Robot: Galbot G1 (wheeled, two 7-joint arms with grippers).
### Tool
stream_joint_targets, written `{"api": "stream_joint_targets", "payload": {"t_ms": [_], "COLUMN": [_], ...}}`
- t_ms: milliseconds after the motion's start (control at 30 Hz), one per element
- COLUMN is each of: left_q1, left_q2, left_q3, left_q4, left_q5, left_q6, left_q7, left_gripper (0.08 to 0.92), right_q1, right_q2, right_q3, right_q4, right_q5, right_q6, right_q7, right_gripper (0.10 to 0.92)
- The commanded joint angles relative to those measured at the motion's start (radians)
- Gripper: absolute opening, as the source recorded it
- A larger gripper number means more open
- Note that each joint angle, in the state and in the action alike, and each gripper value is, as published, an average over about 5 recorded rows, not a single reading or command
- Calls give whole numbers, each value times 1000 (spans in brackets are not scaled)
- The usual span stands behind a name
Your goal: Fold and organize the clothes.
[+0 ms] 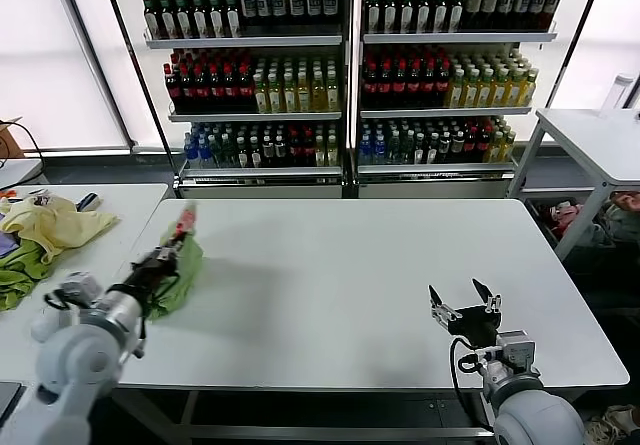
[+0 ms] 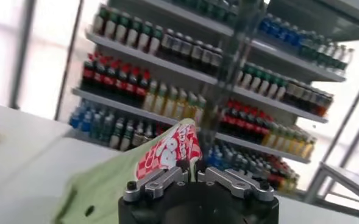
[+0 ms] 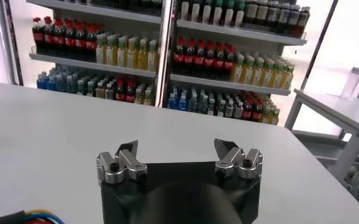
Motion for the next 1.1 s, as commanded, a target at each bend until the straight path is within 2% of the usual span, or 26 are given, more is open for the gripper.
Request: {"api": "stream_joint_targets", "payload": {"t_ms": [33, 200, 333, 533, 767, 967, 1100], "left_q1": [-150, -183, -205, -195, -133, -64, -12], "left_q2": [-250, -321, -348, -333, -283, -204, -141], "left_q3": [405, 471, 518, 549, 507, 353, 232], "left_q4": [62, 155, 219, 175, 66, 61, 61], "left_q5": [139, 209, 310, 392, 418, 446, 438], "left_q6": [-27, -38, -48, -104, -129, -205, -230], "left_q7": [-132, -135, -101, 6, 38, -1, -37], "left_gripper": [118, 118, 118, 167, 356, 529, 650], "right_q1": [-28, -27, -17, 4, 69, 198, 324], "right_q2": [21, 14, 6, -4, 9, 81, 144], "right_q3": [22, 28, 31, 23, -35, -176, -306], "right_q4": [15, 9, 0, -13, -41, -111, -228], "right_q5": [-14, -12, -7, 5, 25, 48, 46], "right_q6": [5, 8, 9, 11, 21, 20, 26], "right_q7": [-1, -4, -5, -9, -8, 29, 65], "right_gripper": [823, 823, 823, 823, 823, 823, 823]}}
